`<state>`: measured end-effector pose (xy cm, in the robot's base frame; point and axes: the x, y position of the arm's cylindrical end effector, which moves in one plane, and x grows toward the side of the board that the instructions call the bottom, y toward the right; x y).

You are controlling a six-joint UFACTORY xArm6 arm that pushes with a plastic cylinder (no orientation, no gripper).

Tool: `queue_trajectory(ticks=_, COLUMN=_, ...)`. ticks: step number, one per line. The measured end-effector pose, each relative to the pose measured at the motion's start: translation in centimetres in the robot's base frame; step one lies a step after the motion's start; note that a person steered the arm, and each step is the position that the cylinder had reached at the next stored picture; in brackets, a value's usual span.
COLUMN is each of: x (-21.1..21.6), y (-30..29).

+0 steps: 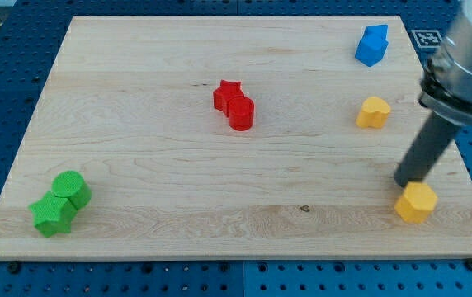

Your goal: Move your arm closer to the yellow heart

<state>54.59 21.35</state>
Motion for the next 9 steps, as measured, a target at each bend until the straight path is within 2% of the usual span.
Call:
queue_trajectory(ticks=1, x=-0.1, y=0.0)
queue_trajectory(ticks=2, x=-2.5, y=-3.6)
queue_trajectory(ticks=3, x=-3.9, y=-3.9)
queue_trajectory(ticks=4, x=-4.2, y=-7.3)
queue_trajectory(ticks=5, x=-9.2, y=-8.4)
queue_trajectory(ticks=6, x=-11.5, y=-10.1)
queue_trajectory(ticks=7, x=-17.8, y=-7.4)
queue_trajectory(ticks=9, x=-18.0, y=-1.4)
